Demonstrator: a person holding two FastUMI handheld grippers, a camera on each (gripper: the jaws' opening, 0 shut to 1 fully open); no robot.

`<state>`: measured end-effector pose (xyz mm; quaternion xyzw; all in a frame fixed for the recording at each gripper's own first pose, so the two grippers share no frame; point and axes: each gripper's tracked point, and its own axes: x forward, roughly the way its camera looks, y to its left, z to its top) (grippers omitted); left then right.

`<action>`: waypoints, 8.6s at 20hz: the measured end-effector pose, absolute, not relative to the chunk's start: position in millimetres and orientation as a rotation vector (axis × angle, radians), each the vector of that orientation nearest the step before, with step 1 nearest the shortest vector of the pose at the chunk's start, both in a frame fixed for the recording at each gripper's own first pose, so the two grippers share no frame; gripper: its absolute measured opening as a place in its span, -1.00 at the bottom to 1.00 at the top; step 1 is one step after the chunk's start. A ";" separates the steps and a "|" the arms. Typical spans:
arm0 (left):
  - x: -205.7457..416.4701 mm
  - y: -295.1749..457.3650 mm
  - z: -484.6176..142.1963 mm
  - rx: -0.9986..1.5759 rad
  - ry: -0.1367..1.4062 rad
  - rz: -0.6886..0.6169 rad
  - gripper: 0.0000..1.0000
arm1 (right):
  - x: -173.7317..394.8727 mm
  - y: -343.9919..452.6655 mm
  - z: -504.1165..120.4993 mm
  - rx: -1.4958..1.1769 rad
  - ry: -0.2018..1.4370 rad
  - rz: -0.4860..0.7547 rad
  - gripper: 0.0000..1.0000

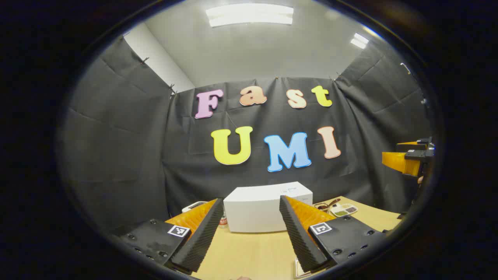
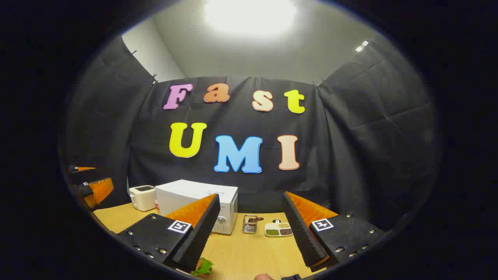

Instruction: Open the microwave oven with the left hand, put the food in, and close the microwave oven.

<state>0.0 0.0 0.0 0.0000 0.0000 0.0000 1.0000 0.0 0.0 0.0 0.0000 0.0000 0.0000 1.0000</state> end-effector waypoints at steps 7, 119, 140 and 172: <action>-3.1 -11.2 9.8 0.014 -0.021 0.015 0.93 | -0.3 -16.2 2.7 0.001 -0.017 0.012 0.92; 102.7 68.7 -258.9 0.001 0.476 -0.054 -0.75 | -5.2 112.7 -40.1 0.082 0.116 0.140 0.93; 73.3 180.3 -262.3 -0.047 0.452 -0.099 -0.53 | 10.7 201.2 -51.5 0.066 0.163 0.119 0.93; 15.4 163.8 -84.5 -0.017 0.171 0.215 0.90 | -7.4 140.2 -302.1 0.484 1.018 0.360 0.97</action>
